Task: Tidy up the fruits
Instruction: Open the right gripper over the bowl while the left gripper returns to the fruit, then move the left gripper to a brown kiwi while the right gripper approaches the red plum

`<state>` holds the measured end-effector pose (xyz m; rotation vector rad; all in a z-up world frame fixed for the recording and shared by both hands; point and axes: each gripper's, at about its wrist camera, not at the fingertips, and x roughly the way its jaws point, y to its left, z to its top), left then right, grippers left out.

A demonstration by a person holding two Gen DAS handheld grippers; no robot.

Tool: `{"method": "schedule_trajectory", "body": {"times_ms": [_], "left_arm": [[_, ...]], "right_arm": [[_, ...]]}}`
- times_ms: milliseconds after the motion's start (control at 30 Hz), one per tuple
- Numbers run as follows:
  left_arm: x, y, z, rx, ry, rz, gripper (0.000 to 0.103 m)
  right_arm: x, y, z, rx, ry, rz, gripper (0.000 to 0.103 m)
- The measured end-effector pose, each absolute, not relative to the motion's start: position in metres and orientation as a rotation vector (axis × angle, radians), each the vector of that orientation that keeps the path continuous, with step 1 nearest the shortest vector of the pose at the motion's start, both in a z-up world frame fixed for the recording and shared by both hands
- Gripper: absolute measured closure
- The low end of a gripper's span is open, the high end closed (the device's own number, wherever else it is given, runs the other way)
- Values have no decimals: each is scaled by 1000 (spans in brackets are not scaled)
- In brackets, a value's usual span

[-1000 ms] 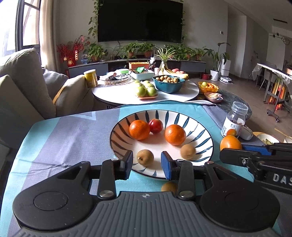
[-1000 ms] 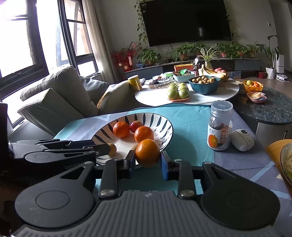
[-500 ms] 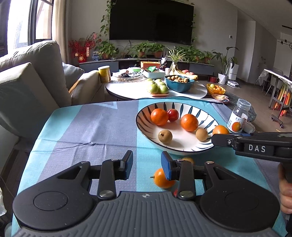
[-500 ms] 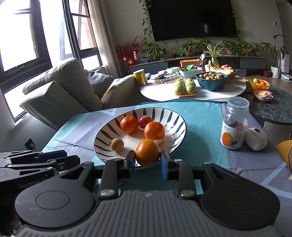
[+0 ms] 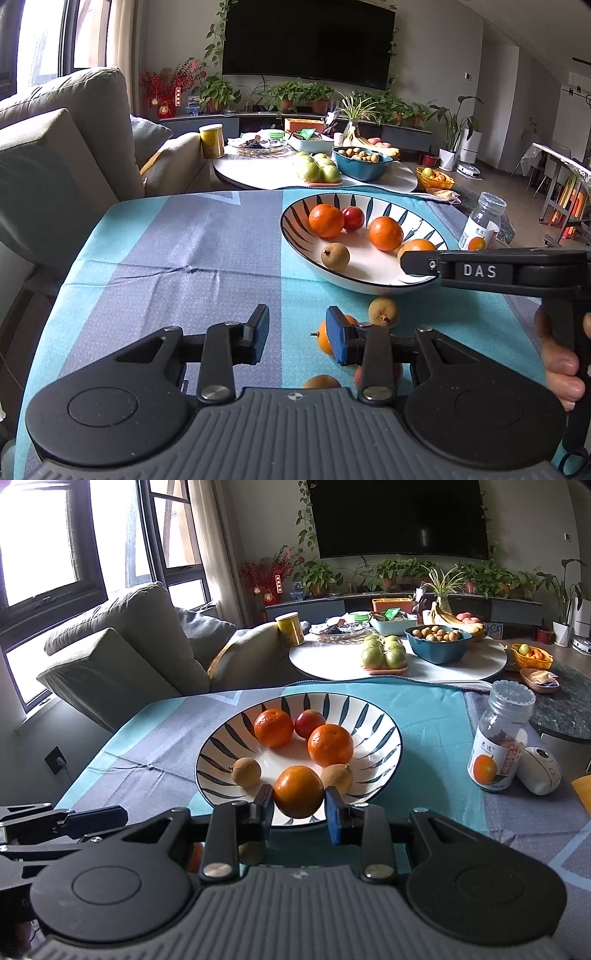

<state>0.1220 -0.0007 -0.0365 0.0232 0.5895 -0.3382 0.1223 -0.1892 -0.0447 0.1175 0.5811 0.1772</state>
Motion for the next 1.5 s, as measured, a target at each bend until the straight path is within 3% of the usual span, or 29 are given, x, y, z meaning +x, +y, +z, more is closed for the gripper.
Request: {"method": "schedule_trajectory", "body": {"times_ms": [1500], "left_arm": [[95,-2,-58,63,652,-386,71]], "right_arm": [[68,-171,-47,130,600,276,24]]}}
